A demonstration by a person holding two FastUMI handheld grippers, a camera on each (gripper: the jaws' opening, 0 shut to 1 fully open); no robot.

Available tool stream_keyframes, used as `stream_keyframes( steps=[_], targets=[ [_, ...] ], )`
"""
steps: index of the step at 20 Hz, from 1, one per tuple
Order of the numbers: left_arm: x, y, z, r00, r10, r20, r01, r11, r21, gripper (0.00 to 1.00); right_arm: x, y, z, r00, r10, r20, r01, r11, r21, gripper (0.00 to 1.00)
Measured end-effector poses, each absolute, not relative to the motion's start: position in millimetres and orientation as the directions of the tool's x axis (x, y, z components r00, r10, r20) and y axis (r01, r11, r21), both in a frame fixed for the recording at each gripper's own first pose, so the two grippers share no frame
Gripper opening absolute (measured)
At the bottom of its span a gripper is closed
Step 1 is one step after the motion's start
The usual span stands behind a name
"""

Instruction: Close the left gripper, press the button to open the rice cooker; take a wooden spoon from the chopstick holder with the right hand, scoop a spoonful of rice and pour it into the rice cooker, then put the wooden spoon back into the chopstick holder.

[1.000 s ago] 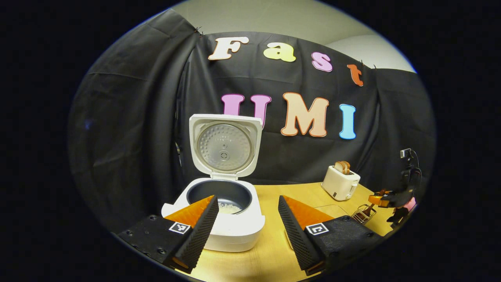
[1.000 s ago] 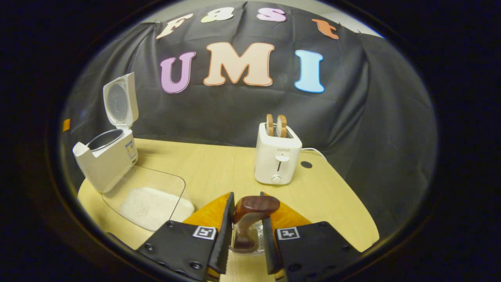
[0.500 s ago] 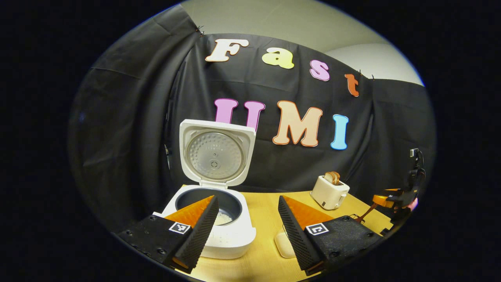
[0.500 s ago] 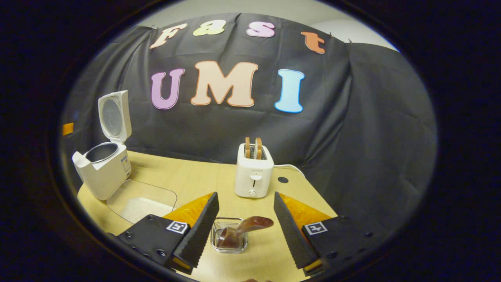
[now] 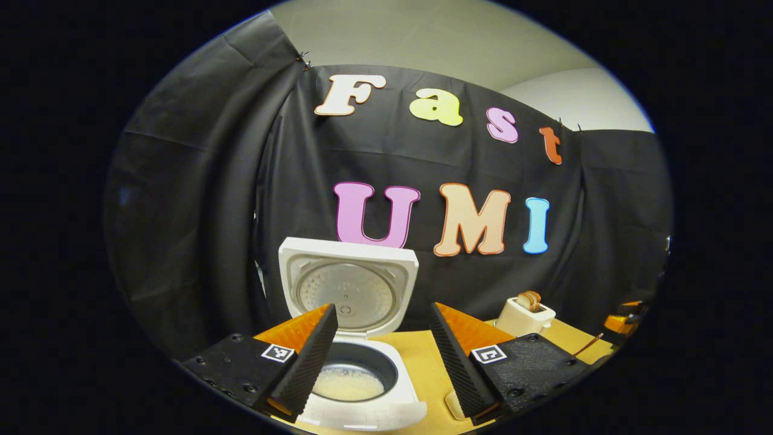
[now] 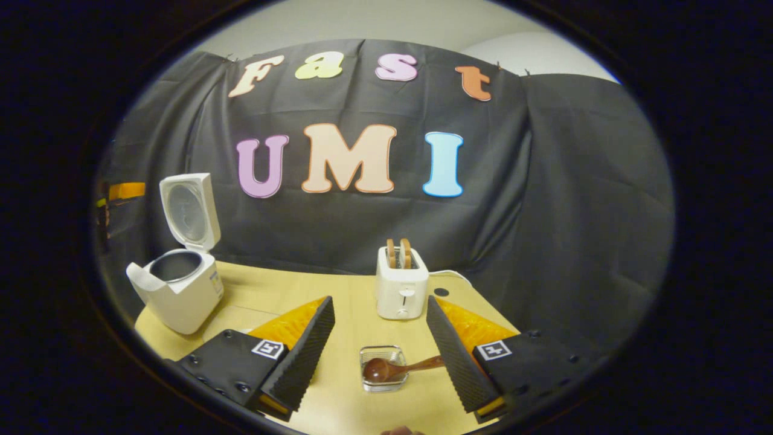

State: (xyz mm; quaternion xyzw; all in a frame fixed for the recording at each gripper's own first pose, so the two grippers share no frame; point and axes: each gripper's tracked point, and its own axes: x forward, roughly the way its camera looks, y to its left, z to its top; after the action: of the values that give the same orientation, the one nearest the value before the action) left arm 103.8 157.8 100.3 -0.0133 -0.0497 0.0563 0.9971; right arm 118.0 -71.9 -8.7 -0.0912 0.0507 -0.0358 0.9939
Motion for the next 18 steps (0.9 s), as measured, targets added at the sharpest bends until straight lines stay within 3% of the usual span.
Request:
stream_keyframes(
  steps=[5,6,8,9,11,18],
  targets=[
    [148.0,193.3,139.6,0.984,0.132,0.122,-0.125,0.990,-0.057,0.90,101.5,-55.3,-10.7,0.991,-0.098,-0.093,0.079,0.978,-0.192,0.93],
    [159.0,201.0,146.3,0.982,0.139,0.126,-0.134,0.990,-0.046,0.94,100.3,-54.2,-13.6,0.989,-0.105,-0.101,0.084,0.978,-0.191,0.93],
    [178.8,214.6,159.8,0.979,0.151,0.139,-0.147,0.988,-0.036,0.86,92.9,-52.4,-22.9,0.986,-0.115,-0.122,0.091,0.979,-0.185,0.93],
    [189.3,219.1,164.9,0.979,0.149,0.140,-0.145,0.989,-0.041,0.90,90.8,-52.7,-25.6,0.984,-0.121,-0.129,0.095,0.978,-0.186,0.93],
    [209.7,230.3,170.8,0.979,0.157,0.132,-0.152,0.987,-0.048,0.86,87.4,-51.6,-30.9,0.981,-0.130,-0.142,0.102,0.977,-0.189,0.93],
    [276.3,255.1,162.4,0.981,0.189,0.043,-0.189,0.982,-0.006,0.89,84.6,-48.4,-30.3,0.978,-0.151,-0.144,0.118,0.969,-0.219,0.95]
  ],
)
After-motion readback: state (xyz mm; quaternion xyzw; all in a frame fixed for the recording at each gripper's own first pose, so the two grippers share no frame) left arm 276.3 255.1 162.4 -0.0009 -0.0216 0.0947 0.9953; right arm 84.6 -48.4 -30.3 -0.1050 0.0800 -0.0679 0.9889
